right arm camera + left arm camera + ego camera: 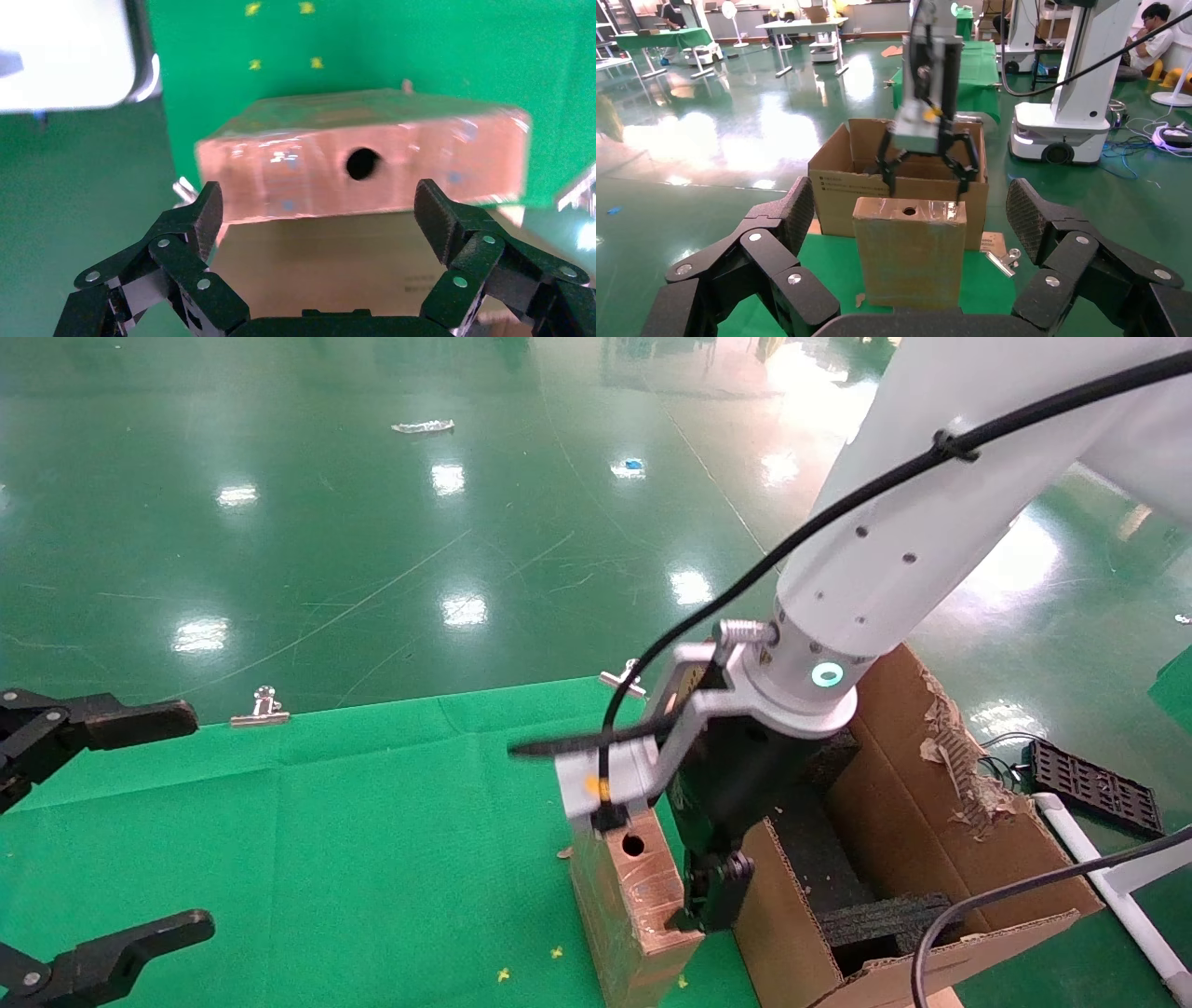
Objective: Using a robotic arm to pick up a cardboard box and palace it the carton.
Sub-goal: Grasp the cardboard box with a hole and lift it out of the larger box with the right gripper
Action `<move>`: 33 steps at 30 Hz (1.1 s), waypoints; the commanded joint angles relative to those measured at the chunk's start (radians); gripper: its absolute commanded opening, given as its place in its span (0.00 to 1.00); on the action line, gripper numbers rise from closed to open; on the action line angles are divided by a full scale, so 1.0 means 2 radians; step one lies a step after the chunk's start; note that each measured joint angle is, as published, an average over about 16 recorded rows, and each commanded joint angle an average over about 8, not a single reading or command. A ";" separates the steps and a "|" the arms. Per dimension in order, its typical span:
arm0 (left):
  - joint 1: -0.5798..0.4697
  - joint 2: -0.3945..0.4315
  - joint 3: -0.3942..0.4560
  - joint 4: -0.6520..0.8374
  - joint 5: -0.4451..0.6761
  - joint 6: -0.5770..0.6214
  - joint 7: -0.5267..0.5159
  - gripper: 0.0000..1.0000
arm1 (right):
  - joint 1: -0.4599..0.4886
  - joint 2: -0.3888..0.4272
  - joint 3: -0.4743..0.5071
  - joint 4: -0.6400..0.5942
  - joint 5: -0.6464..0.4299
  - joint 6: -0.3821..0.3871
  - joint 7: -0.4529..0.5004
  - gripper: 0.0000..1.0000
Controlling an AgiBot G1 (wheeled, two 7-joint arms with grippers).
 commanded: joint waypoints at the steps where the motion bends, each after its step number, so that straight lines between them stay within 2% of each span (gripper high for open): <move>1: 0.000 0.000 0.000 0.000 0.000 0.000 0.000 1.00 | 0.006 0.003 -0.005 0.001 -0.001 0.007 0.020 1.00; 6: 0.000 0.000 0.000 0.000 0.000 0.000 0.000 1.00 | 0.000 0.021 -0.007 -0.040 0.027 0.022 0.143 1.00; 11: 0.000 0.000 0.000 0.000 0.000 0.000 0.000 1.00 | -0.011 0.015 -0.015 -0.101 0.046 0.014 0.213 1.00; 16: 0.000 0.000 0.001 0.000 0.000 0.000 0.000 1.00 | -0.024 0.002 -0.022 -0.135 0.053 0.007 0.240 1.00; 26: 0.000 0.000 0.001 0.000 -0.001 0.000 0.000 1.00 | -0.049 -0.024 -0.031 -0.159 0.052 0.015 0.250 0.98; 28: 0.000 0.000 0.001 0.000 -0.001 0.000 0.001 1.00 | -0.051 -0.028 -0.033 -0.158 0.048 0.017 0.251 0.80; 30: 0.000 0.000 0.001 0.000 -0.001 0.000 0.001 0.99 | -0.052 -0.031 -0.035 -0.156 0.043 0.019 0.253 0.55; 32: 0.000 0.000 0.001 0.000 -0.001 -0.001 0.001 0.87 | -0.052 -0.033 -0.037 -0.152 0.038 0.022 0.256 0.30; 33: 0.000 0.000 0.001 0.000 -0.001 -0.001 0.001 0.77 | -0.052 -0.033 -0.038 -0.149 0.035 0.023 0.258 0.18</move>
